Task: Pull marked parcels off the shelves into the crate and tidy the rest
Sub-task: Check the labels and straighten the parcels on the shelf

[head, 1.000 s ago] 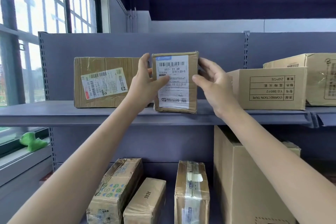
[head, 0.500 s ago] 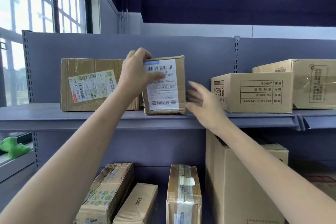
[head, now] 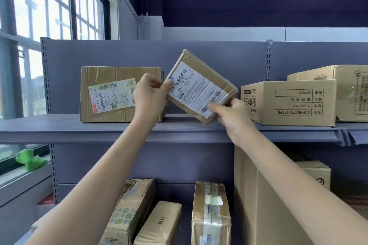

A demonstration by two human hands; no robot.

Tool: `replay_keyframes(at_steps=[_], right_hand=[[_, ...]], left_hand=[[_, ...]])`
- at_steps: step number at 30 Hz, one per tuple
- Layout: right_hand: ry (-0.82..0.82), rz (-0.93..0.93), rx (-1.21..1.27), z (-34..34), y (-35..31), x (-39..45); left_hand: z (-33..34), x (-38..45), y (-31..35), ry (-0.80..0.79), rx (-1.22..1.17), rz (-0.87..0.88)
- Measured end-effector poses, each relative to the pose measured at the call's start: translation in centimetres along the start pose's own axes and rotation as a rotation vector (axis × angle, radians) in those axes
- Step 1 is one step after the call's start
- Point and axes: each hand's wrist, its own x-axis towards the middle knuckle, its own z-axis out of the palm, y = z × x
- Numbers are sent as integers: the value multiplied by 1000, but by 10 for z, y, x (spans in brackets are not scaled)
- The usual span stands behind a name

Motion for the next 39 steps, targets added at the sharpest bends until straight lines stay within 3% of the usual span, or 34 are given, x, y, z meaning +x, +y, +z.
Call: replay_keyframes(at_steps=[5,8,12,16,22,24,39], right_hand=[[144,-238,-111,-7,-7,-5],[152,-314,-228,-14,-9,-2],[78,-352,-334,-22,-8,4],[-47,-473,-802,-30,-16,10],[-251,-432,-1170,-25,-24,41],[-249,-435,-1254,-23,-22,50],[-199,-418,-1297,-13,8,87]], left_hand=[[1,-5,3,-203,202,65],[5,-11,6,-254,206,75],[11,-10,1,-296,424,250],[18,-8,-2,-419,763,491],[40,12,-4,-544,989,520],[44,17,-8,-544,1007,509],[71,36,-36,-450,1078,434]])
